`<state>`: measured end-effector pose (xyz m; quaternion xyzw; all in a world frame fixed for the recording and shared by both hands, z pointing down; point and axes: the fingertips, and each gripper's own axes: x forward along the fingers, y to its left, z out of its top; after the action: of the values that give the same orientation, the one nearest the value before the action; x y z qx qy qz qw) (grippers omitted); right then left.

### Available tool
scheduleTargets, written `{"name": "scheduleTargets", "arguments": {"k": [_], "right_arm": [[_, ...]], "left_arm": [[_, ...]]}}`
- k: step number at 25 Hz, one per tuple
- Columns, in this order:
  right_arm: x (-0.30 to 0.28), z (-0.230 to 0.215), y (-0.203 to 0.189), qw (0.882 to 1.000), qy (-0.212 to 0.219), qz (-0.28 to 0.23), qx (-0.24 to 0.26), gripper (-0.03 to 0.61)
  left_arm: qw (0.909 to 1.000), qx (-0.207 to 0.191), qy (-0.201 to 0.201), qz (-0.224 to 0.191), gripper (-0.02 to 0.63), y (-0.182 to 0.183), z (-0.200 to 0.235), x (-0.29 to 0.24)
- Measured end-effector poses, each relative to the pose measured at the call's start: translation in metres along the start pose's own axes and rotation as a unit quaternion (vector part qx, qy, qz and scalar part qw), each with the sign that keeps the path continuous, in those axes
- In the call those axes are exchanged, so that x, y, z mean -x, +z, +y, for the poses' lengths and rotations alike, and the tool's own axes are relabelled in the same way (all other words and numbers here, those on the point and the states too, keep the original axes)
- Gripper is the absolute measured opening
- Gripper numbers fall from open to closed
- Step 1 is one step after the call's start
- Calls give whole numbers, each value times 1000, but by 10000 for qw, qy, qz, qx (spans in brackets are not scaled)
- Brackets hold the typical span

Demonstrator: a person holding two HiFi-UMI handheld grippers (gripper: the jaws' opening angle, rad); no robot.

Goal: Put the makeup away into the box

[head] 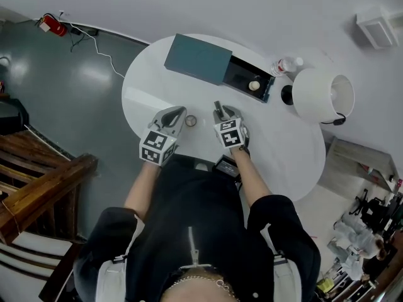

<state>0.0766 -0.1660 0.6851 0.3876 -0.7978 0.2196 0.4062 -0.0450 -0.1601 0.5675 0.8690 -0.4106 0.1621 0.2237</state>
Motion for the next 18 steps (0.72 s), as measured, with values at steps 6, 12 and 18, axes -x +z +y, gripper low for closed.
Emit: {"name": "scheduleTargets", "arguments": {"k": [6, 12, 18], "right_arm": [[-20, -6, -16, 9990, 52, 436, -29, 130], [-28, -6, -23, 9982, 128, 576, -123, 119], [-31, -8, -27, 9980, 150, 607, -117, 89]], "left_arm": [[9999, 60, 33, 73, 14, -4, 7, -2], [9999, 53, 56, 109, 14, -6, 10, -3], [9999, 48, 22, 131, 14, -6, 8, -6]]}}
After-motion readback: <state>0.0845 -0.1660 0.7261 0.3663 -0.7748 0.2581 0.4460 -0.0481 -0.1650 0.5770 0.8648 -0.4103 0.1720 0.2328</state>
